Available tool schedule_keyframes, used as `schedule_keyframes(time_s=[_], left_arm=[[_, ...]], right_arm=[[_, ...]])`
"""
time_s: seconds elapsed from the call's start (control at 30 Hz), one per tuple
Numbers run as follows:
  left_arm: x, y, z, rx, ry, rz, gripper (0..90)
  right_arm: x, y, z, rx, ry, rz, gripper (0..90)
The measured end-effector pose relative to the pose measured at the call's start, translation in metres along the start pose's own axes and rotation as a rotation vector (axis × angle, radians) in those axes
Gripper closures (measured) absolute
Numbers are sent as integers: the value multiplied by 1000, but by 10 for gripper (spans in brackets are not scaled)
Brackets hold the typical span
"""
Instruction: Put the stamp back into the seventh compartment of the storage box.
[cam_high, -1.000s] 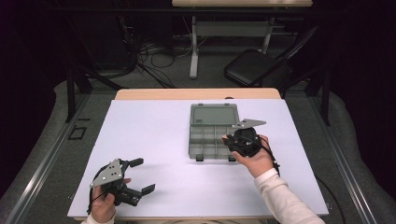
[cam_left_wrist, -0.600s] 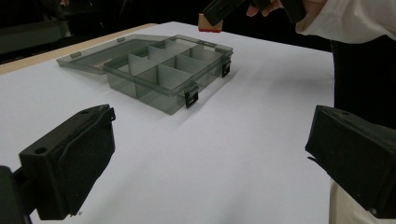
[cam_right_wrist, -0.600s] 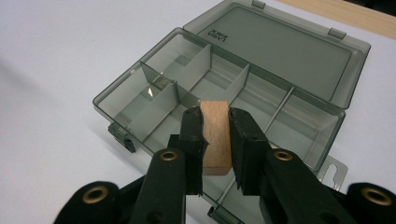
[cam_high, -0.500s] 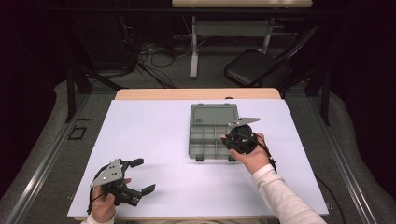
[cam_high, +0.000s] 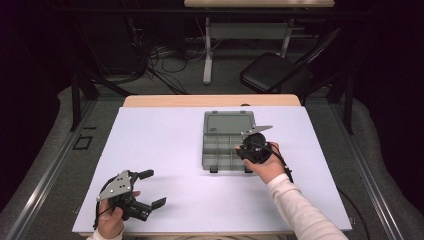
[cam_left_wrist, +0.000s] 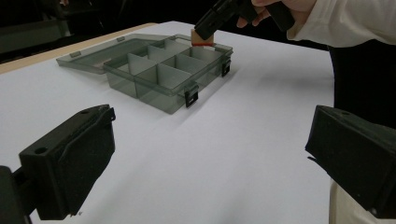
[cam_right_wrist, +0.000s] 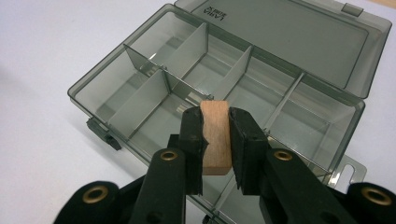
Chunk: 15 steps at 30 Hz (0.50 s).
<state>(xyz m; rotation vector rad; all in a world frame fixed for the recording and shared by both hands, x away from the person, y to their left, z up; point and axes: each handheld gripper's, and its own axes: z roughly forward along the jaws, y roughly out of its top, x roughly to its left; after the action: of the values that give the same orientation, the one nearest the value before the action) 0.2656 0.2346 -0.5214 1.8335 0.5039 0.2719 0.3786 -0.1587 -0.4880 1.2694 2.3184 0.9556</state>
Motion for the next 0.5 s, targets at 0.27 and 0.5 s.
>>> schedule_keyframes(time_s=[0.27, 0.5], left_arm=[[0, 0, 0, 1, -2, 0, 10], [0, 0, 0, 1, -4, 2, 11]], right_arm=[[1, -2, 7, 14, -1, -4, 764], [1, -6, 14, 29, -2, 1, 764]])
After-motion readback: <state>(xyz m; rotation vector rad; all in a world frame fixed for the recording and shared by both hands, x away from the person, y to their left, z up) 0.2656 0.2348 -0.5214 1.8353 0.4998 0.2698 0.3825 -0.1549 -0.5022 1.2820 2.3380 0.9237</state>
